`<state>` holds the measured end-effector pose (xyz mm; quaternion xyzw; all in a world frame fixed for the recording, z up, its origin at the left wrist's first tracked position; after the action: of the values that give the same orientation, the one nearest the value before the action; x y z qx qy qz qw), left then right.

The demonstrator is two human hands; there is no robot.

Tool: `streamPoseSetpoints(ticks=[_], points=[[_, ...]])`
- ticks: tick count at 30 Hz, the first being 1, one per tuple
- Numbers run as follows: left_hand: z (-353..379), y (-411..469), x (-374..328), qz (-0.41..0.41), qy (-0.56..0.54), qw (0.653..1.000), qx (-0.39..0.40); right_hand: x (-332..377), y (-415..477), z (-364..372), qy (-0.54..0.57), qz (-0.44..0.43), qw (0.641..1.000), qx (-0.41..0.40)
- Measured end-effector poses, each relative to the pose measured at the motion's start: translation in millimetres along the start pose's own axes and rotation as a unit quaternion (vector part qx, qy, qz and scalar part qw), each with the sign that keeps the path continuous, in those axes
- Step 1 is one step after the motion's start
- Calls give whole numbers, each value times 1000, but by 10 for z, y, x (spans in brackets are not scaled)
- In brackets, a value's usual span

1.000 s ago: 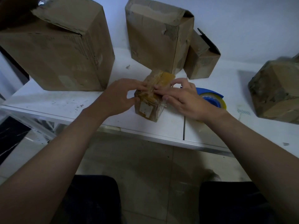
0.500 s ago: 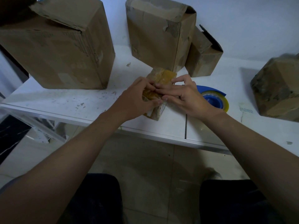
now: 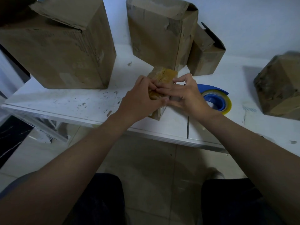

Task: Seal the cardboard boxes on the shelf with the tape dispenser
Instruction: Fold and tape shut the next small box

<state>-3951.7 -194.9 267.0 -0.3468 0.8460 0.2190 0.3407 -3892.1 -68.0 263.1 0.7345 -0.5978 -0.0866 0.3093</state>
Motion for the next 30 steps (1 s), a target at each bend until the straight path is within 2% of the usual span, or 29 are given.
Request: streamPoseSetpoints(ticks=[4, 7, 12, 15, 20, 26, 28, 30], points=[[-3, 28, -38, 5, 46, 999, -11, 111, -34, -105, 28, -4, 999, -20], [-1, 12, -73, 38, 78, 996, -12, 128, -12, -86, 8, -13, 1000, -8], [-78, 31, -29, 51, 42, 998, 19, 43, 2, -33, 5, 9, 1000, 23], [-146, 43, 19, 56, 34, 998, 15, 17, -4, 10, 7, 20, 997, 69], [-182, 105, 122, 77, -19, 997, 23, 3, -17, 22, 28, 90, 989, 114], [-211, 109, 203, 81, -71, 993, 51, 80, -48, -43, 66, 192, 976, 78], [-228, 117, 222, 92, -57, 992, 61, 166, -54, -58, 35, 203, 977, 59], [-213, 114, 215, 115, -14, 990, 76, 281, -55, -63, -33, 176, 982, 54]])
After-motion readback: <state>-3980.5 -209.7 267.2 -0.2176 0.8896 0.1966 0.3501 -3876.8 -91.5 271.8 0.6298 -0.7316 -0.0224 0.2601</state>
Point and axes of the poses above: each hand's wrist, its own y-axis towards the middle knuckle, its own z-axis out of the palm, x = y × z, the point moved 10 cm from there along y, towards the middle knuckle, and after that the axes turned 5 degrees about -y, right-handed, at the moved point
